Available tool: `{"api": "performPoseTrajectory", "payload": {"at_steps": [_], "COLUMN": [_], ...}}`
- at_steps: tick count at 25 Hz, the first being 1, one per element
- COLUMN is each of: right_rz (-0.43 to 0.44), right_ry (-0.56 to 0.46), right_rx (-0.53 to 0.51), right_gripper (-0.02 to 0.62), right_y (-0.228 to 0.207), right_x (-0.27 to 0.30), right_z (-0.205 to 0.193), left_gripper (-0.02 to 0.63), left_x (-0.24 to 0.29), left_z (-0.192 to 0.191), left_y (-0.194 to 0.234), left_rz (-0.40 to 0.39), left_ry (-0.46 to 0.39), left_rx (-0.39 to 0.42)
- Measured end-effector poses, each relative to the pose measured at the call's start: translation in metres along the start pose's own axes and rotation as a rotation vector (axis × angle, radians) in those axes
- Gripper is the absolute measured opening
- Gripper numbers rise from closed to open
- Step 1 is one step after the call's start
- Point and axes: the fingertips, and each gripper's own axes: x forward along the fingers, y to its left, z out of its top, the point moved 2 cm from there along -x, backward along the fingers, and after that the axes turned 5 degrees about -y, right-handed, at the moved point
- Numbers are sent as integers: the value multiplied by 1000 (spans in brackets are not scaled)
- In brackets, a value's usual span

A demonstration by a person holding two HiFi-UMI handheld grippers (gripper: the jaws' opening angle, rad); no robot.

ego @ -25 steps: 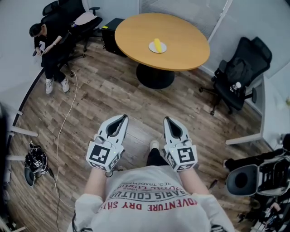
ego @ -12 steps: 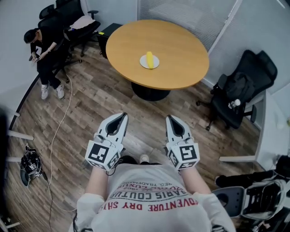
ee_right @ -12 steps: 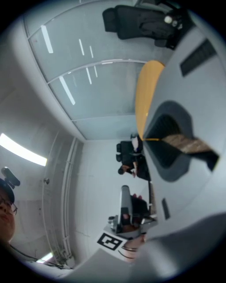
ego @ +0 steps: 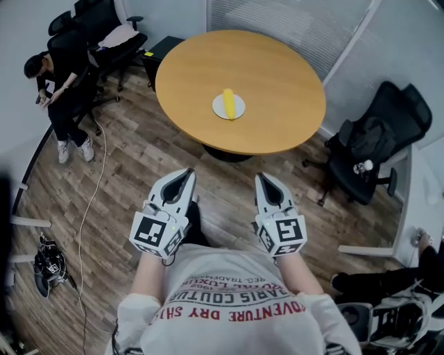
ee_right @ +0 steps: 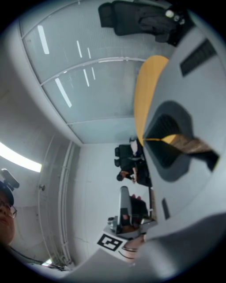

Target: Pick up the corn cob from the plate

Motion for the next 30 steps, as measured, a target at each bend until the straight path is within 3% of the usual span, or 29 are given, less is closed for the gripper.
{"api": "performPoseTrajectory", "payload": {"at_steps": [16,24,30], "right_rz": [-223,-306,-253], "right_ry": [39,109,199], "right_rx": [33,69,125], "right_gripper": [29,29,29], "right_y": [-22,-52,-73], "right_x": [227,281,314], "right_z": [25,10,-15], "left_gripper": [35,35,35], "left_x": [176,227,259], "left_z": [13,-11,-39], "left_y": [212,254,265], "left_rz": [-241,-305,-314], "left_ry": [39,97,130], "left_rx": [1,-29,-57]}}
